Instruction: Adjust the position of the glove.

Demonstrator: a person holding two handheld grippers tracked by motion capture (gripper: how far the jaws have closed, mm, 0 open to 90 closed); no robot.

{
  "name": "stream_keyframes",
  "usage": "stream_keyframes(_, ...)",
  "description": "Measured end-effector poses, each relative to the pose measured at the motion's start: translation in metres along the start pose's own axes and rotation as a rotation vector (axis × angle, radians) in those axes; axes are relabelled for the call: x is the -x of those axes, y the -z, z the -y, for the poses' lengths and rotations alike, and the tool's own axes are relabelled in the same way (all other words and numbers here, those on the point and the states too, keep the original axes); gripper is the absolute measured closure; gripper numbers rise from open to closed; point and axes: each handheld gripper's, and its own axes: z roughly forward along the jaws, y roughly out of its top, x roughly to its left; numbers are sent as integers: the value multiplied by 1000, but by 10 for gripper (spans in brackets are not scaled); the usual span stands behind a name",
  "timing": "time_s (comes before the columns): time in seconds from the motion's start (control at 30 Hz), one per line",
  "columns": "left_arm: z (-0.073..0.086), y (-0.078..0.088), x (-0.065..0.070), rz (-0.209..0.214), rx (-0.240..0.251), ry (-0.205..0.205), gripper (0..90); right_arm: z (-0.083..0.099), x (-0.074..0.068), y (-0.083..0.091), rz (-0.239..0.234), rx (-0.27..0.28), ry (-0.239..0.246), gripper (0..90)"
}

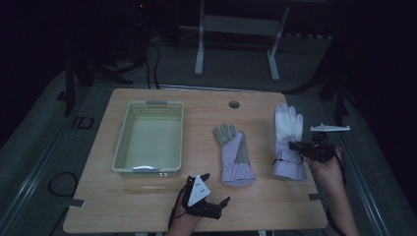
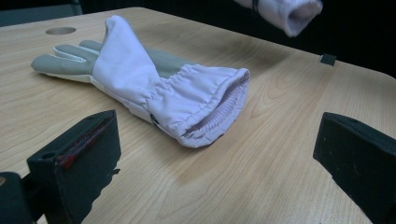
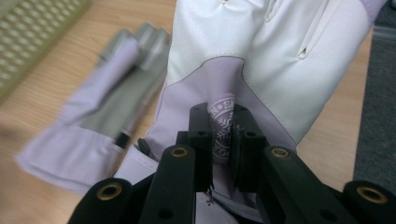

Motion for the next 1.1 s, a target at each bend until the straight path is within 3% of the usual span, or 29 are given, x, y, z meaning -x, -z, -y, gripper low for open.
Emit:
stream_keyframes(0.03, 0, 0, 0, 0, 3, 4, 10, -11, -8, 8, 0, 16, 5, 808)
stream_keyframes(0.13, 0, 0, 0, -1, 1, 0, 10, -20, -14, 14, -4, 33, 5, 808)
stream_keyframes(0.23, 0, 0, 0, 0, 1, 1, 10, -34, -31, 21, -9, 43, 19, 808)
stream_keyframes(0.27, 0, 0, 0, -1, 1, 0, 10, -42, -44, 21, -11, 46, 38, 808)
stream_keyframes(0.33, 0, 0, 0, 0, 2, 1, 10, -44, -49, 21, -13, 45, 40, 807)
stream_keyframes(0.5, 0, 0, 1, -4, 4, -7, 10, -54, -78, 13, -35, 36, 49, 806)
stream_keyframes(0.67, 0, 0, 1, -6, 4, -11, 10, -56, -102, -6, -57, 8, 66, 805)
stream_keyframes(0.77, 0, 0, 1, -3, 6, -8, 10, -52, -119, -28, -56, -40, 63, 806)
stream_keyframes(0.9, 0, 0, 1, 0, 2, -11, 11, -45, -128, -51, -47, -84, 74, 806)
stream_keyframes(1.1, 0, 0, 1, 1, 2, -11, 10, -38, -134, -77, -40, -142, 52, 805)
